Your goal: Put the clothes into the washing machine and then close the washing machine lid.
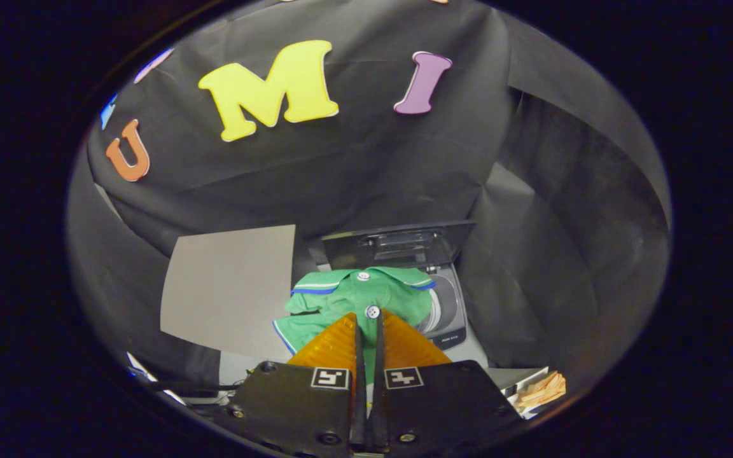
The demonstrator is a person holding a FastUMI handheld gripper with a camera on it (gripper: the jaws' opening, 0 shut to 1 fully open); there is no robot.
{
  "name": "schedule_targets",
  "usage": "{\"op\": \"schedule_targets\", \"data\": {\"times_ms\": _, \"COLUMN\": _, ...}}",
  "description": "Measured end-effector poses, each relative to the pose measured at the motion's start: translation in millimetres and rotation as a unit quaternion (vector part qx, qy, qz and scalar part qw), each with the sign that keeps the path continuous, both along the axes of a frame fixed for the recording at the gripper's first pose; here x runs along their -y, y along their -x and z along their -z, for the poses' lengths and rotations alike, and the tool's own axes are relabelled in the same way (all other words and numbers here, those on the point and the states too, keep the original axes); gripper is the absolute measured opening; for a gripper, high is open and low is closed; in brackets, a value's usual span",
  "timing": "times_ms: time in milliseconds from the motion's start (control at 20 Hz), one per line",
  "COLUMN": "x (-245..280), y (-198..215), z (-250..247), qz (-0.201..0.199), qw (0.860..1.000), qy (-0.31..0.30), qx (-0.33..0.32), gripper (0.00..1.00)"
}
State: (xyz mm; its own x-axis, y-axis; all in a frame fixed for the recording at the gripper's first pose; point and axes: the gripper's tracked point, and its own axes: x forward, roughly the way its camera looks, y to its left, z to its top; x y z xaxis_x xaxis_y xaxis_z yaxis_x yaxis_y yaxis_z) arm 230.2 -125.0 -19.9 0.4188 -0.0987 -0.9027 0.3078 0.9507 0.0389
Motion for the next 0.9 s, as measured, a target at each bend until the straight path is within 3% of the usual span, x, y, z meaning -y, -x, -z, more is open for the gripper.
{"op": "schedule_targets", "data": {"times_ms": 350, "x": 48, "y": -22, "z": 24, "qz": -0.039, "qw": 0.999, "qy": -0.033, "qx": 0.005, "gripper": 0.07}}
{"op": "schedule_targets", "data": {"times_ms": 550, "x": 59, "y": -27, "z": 64, "qz": -0.045, "qw": 0.996, "qy": -0.073, "qx": -0.01, "gripper": 0.07}}
{"op": "schedule_targets", "data": {"times_ms": 900, "x": 71, "y": -45, "z": 116, "qz": -0.074, "qw": 0.995, "qy": -0.073, "qx": 0.008, "gripper": 0.07}}
